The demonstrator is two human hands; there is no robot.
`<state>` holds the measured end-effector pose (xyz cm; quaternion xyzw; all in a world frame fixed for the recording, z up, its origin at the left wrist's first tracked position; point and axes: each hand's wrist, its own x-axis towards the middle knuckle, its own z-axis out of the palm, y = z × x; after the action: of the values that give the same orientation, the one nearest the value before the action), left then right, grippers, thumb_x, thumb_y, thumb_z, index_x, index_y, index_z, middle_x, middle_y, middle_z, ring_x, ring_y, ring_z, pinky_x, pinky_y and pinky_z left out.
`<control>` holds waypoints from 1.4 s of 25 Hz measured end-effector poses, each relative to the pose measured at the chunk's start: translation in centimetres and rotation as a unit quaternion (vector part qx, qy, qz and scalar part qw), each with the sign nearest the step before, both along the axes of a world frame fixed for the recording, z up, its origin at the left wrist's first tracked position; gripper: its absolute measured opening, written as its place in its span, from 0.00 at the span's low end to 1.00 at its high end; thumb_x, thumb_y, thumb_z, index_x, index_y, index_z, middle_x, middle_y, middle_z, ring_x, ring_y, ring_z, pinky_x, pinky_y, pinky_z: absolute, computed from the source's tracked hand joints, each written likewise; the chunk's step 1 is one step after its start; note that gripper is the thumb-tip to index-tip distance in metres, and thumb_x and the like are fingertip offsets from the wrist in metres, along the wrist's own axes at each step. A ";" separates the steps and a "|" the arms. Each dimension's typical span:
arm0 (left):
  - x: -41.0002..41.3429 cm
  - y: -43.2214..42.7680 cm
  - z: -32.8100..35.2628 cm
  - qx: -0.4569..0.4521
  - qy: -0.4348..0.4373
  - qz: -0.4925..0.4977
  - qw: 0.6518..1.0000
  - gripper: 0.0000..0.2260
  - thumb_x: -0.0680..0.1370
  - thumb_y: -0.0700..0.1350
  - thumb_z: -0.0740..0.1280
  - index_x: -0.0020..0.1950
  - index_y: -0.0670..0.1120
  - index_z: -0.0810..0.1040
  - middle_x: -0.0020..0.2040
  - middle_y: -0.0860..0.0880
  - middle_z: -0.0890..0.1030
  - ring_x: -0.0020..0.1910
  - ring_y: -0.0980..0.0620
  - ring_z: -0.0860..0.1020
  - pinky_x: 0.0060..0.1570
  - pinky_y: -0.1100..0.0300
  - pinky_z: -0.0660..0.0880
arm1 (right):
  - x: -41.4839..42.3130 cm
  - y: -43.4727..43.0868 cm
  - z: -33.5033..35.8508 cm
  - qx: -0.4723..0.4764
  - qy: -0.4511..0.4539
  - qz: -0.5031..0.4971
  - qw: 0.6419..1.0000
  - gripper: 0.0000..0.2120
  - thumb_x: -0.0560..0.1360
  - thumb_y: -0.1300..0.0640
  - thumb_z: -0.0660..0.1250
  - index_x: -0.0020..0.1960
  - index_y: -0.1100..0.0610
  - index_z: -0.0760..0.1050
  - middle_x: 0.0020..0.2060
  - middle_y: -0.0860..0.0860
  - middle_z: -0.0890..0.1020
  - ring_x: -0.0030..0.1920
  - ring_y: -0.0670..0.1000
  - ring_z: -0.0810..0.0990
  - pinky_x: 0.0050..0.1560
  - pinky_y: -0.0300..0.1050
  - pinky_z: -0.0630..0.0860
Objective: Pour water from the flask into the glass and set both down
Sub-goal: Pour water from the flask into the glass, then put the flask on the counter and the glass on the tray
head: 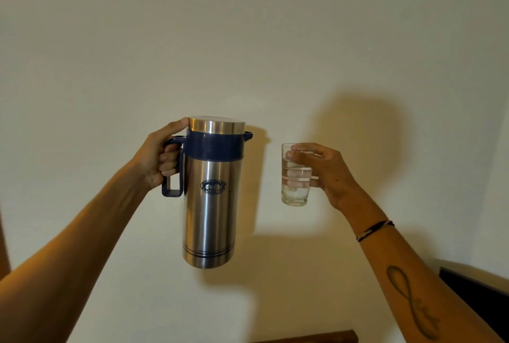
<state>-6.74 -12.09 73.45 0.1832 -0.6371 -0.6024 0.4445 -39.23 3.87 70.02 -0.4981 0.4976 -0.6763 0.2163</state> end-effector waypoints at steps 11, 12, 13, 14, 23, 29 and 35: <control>-0.6 -0.3 -28.5 0.137 -0.036 0.054 0.988 0.27 0.77 0.56 0.70 0.20 0.49 0.69 0.15 0.53 0.66 0.14 0.58 0.62 0.17 0.68 0.58 | 1.6 0.8 -28.0 0.159 0.032 -0.037 0.986 0.33 0.61 0.42 0.88 0.63 0.47 0.84 0.60 0.50 0.89 0.59 0.49 0.89 0.55 0.43 0.86; -0.5 0.2 -31.8 0.157 -0.046 0.071 0.984 0.27 0.75 0.57 0.71 0.19 0.49 0.69 0.15 0.53 0.65 0.14 0.57 0.62 0.18 0.68 0.57 | 1.6 1.1 -31.4 0.180 0.020 -0.038 0.983 0.33 0.61 0.44 0.88 0.64 0.48 0.83 0.61 0.51 0.89 0.60 0.51 0.88 0.59 0.47 0.86; -0.4 0.7 -35.4 0.177 -0.063 0.082 0.979 0.27 0.73 0.59 0.72 0.19 0.49 0.69 0.15 0.53 0.65 0.14 0.57 0.62 0.19 0.68 0.57 | 1.7 1.4 -35.0 0.208 0.008 -0.036 0.977 0.33 0.63 0.50 0.88 0.65 0.51 0.83 0.62 0.53 0.88 0.61 0.52 0.88 0.60 0.50 0.86; -0.4 1.4 -38.9 0.194 -0.080 0.088 0.974 0.27 0.71 0.61 0.74 0.19 0.49 0.69 0.16 0.54 0.66 0.14 0.57 0.62 0.19 0.67 0.56 | 1.7 1.7 -38.6 0.238 -0.003 -0.037 0.971 0.32 0.64 0.56 0.88 0.66 0.55 0.82 0.62 0.54 0.88 0.62 0.53 0.87 0.61 0.51 0.86; -0.1 7.4 -65.9 0.256 -0.181 0.168 0.935 0.29 0.71 0.71 0.77 0.22 0.51 0.75 0.19 0.56 0.69 0.17 0.52 0.61 0.20 0.63 0.61 | 4.0 7.7 -68.9 0.449 -0.044 -0.069 0.890 0.34 0.64 0.66 0.88 0.66 0.55 0.79 0.61 0.54 0.86 0.62 0.54 0.85 0.58 0.53 0.86; 1.0 9.0 -77.5 0.267 -0.213 0.189 0.920 0.26 0.75 0.71 0.74 0.25 0.54 0.79 0.20 0.57 0.72 0.19 0.59 0.69 0.23 0.65 0.73 | 5.9 10.1 -82.2 0.532 -0.004 -0.067 0.844 0.37 0.66 0.65 0.87 0.69 0.51 0.74 0.63 0.47 0.81 0.65 0.50 0.79 0.62 0.42 0.78; 2.1 10.1 -83.2 0.270 -0.258 0.199 0.906 0.22 0.76 0.68 0.75 0.29 0.55 0.84 0.22 0.49 0.71 0.22 0.39 0.68 0.26 0.55 0.82 | 6.7 12.2 -87.2 0.554 0.035 -0.068 0.829 0.39 0.66 0.69 0.85 0.71 0.56 0.73 0.62 0.47 0.79 0.63 0.52 0.78 0.60 0.43 0.78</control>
<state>-4.62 -1.95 -9.77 0.5678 -0.4931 -0.5822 0.3089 -32.57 16.03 -17.22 -0.2834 0.8285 -0.2824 0.3917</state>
